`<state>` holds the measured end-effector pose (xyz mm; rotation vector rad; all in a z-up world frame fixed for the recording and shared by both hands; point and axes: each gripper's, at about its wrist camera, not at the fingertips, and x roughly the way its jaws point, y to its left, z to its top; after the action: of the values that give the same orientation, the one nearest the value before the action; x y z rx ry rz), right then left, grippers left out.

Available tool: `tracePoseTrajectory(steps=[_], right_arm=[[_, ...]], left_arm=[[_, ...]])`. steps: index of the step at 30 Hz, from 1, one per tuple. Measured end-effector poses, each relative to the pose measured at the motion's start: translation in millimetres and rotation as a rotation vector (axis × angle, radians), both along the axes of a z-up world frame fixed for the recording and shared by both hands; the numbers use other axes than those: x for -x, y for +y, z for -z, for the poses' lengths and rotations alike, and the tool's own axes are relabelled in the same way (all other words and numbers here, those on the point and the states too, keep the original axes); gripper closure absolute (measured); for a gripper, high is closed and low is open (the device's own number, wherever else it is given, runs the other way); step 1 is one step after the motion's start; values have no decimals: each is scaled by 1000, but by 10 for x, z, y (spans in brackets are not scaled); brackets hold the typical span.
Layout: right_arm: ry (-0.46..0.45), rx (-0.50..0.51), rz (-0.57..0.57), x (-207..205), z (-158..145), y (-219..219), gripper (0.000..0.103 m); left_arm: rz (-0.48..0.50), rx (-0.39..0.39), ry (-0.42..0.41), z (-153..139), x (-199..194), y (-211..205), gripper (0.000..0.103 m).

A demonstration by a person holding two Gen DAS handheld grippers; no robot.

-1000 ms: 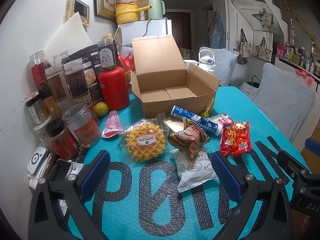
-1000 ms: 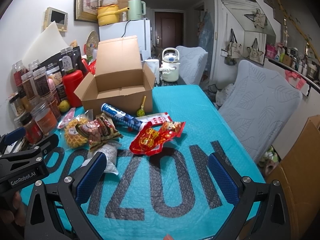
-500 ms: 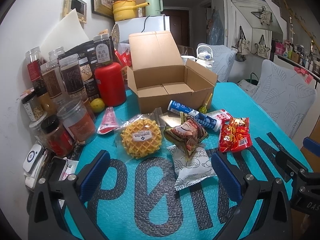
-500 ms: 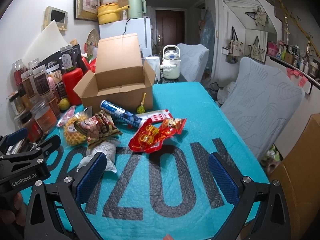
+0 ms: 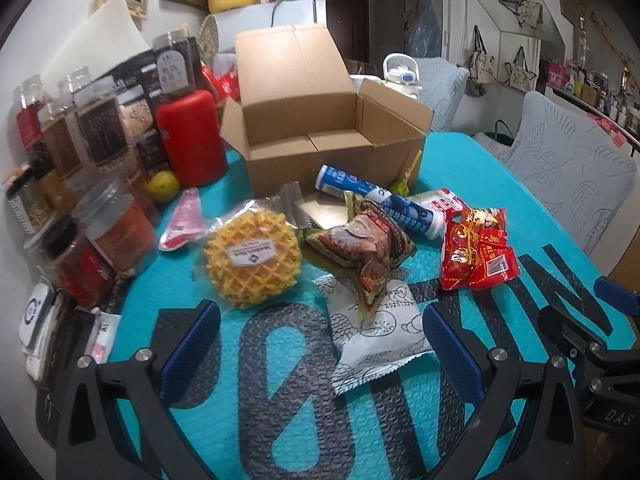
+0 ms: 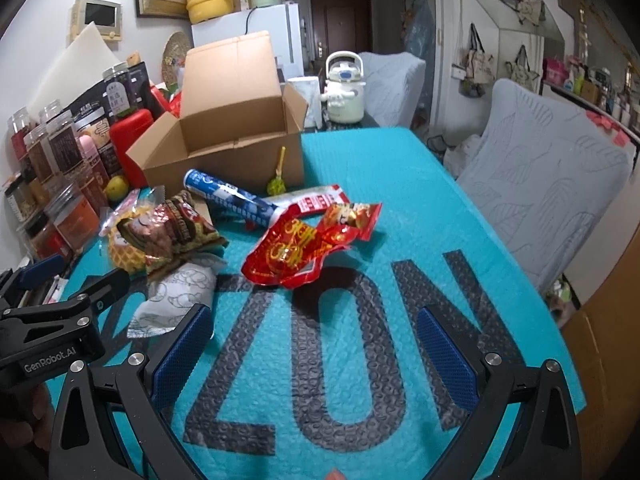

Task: Organize snacks
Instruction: 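Grasp the white printed pastry packet with the left gripper while the right gripper grasps the red candy packet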

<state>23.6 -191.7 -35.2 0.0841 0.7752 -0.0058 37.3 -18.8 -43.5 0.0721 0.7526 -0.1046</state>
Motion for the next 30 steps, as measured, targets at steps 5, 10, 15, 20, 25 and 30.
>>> tracePoseTrajectory(steps=[5, 10, 15, 20, 25, 30], right_arm=[[26, -16, 9, -100, 89, -91, 0], [50, -16, 25, -206, 171, -175, 0], [70, -28, 21, -291, 231, -211, 0], [90, -37, 19, -402, 284, -234, 0], [111, -52, 15, -495, 331, -255, 0], [126, -66, 10, -590, 350, -245, 0]], left_arm=[[28, 10, 35, 91, -122, -101, 0], [45, 5, 88, 220, -255, -185, 0], [49, -4, 141, 372, -398, -219, 0], [71, 23, 188, 496, -528, -248, 0], [98, 32, 223, 610, -632, -271, 0], [160, 58, 211, 649, -635, -286, 37]])
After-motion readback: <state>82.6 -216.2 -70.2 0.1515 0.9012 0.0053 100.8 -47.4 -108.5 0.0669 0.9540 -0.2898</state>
